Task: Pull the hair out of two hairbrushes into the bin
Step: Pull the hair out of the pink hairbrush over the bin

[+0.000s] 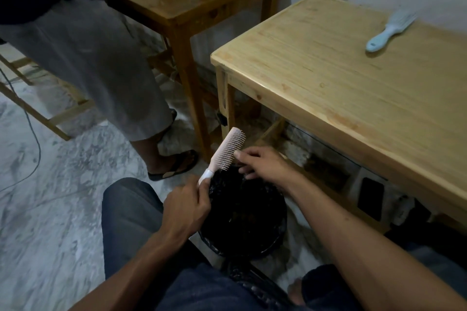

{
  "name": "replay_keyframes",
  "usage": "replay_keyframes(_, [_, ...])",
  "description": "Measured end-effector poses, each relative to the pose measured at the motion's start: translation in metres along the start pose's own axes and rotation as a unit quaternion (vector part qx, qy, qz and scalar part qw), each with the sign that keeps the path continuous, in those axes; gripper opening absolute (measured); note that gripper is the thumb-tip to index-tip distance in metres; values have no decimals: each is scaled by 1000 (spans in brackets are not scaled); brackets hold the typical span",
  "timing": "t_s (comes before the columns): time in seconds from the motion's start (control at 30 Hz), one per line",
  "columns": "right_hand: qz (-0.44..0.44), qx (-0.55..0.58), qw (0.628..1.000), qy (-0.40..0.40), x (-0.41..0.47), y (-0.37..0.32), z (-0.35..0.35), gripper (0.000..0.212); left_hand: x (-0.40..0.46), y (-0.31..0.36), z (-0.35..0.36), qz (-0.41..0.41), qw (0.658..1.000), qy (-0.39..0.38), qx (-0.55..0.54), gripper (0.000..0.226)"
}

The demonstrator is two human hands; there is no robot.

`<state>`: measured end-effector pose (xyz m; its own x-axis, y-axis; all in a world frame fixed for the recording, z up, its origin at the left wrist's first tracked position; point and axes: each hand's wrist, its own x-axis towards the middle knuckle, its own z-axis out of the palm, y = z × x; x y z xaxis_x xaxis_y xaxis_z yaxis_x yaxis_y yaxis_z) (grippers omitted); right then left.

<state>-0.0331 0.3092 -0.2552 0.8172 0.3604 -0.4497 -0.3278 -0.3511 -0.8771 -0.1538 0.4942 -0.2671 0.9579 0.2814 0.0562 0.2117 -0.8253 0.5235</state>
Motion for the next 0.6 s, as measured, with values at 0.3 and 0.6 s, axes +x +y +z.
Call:
replay_keyframes(0.3, [-1,-14,1000,3,-2,22,-3,47,2,-5,-9,5,999,-11,-42,33])
replay_keyframes(0.6, [-23,145,984,-99,-9,11,5,9,6,-7,-11,27,999,-14,-30,41])
